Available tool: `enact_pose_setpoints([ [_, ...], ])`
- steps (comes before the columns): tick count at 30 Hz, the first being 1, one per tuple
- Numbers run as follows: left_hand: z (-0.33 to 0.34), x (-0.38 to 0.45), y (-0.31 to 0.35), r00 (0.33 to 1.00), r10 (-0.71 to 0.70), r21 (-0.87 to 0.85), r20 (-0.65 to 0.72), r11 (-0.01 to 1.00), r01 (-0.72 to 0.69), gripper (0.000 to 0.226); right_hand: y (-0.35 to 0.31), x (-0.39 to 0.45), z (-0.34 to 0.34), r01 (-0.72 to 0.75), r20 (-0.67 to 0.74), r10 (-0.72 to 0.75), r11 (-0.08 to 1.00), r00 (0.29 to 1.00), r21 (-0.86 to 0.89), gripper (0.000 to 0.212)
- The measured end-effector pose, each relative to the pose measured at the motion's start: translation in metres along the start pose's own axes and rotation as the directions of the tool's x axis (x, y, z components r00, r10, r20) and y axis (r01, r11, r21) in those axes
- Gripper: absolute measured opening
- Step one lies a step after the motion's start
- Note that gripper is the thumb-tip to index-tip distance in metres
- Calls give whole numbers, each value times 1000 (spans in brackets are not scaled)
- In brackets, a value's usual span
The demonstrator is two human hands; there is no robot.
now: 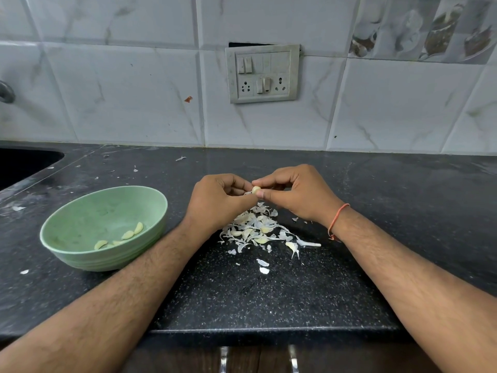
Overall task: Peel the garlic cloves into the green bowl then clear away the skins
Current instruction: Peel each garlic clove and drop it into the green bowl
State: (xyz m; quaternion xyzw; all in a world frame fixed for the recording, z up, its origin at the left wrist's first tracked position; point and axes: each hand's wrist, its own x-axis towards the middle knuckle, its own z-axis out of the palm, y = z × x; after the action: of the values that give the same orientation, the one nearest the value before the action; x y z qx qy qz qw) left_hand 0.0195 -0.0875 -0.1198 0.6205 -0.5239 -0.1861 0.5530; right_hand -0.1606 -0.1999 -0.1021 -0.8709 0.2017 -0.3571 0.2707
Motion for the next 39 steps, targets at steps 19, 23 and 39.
enact_pose_setpoints([
  [19,-1,0,2,998,65,-39,-6,997,-65,7,1,1,-2,-121,-53,133,973,990,195,21],
  [23,-1,2,1,994,96,-6,-47,995,-96,2,1,2,-5,-161,-57,183,948,981,273,22],
  [39,1,2,2,988,142,97,-52,986,-137,12,-3,-2,-4,-216,29,224,885,974,412,24],
])
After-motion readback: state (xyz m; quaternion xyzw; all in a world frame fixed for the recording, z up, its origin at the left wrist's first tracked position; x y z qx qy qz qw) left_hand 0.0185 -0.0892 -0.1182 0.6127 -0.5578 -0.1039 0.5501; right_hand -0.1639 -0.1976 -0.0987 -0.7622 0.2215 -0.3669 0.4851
